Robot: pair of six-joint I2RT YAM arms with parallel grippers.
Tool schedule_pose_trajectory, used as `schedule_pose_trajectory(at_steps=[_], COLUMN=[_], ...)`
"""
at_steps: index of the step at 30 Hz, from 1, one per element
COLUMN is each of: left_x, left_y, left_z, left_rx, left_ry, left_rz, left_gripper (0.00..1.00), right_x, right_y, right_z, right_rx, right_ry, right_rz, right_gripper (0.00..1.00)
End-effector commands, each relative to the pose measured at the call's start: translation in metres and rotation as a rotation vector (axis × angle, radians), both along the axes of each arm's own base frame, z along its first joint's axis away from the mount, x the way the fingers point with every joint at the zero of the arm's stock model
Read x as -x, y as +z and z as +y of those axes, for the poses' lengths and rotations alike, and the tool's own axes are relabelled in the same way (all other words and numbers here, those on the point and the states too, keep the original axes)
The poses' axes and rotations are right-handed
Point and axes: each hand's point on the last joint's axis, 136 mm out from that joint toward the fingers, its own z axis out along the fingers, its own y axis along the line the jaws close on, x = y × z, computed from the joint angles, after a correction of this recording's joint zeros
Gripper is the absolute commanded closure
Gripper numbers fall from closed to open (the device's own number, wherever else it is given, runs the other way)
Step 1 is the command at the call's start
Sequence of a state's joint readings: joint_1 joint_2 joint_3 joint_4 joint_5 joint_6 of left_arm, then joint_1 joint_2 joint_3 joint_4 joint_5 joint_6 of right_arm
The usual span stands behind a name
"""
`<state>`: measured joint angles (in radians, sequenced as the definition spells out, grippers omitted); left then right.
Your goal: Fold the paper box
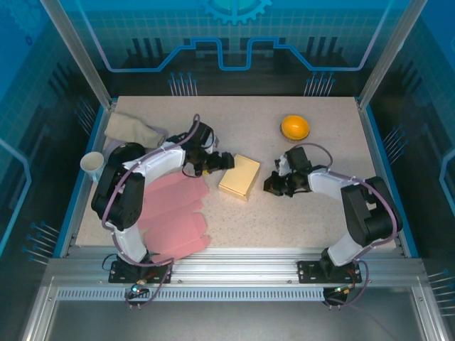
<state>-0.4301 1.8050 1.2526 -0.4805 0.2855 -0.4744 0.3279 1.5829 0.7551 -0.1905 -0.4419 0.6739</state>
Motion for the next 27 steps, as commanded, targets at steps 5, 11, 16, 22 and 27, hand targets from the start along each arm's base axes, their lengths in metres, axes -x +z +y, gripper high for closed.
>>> schedule_pose_trajectory(at_steps=[5,11,16,22,27], left_x=[0.019,0.024,0.031,0.049,0.064], left_y=[-0.017,-0.020,-0.027,-0.037,-0.035], left_z=[-0.017,-0.020,-0.022,-0.048,-0.081], left_rx=[0.026,0.022,0.009,0.044,0.114], left_ry=[-0.006,-0.012,-0.014,-0.004,0.000], left_rz=[0.032,0.043,0.057,0.108,0.126], left_gripper=[0.08,0.08,0.08,0.08,0.08], right_x=[0.034,0.040,0.034,0.019,-0.006], right_y=[-0.008,-0.015,-0.016,-0.008,0.026], right_z=[0.028,0.032,0.040,0.078,0.116], right_rx=[-0.030,-0.040,-0.056,-0.141,-0.291], right_ry=[-0.044,-0.055,-0.063,-0.038,-0.008], right_rz=[0.042,0.055,0.036,0.001,-0.110], right_gripper=[1.00,1.00,1.00,1.00,1.00])
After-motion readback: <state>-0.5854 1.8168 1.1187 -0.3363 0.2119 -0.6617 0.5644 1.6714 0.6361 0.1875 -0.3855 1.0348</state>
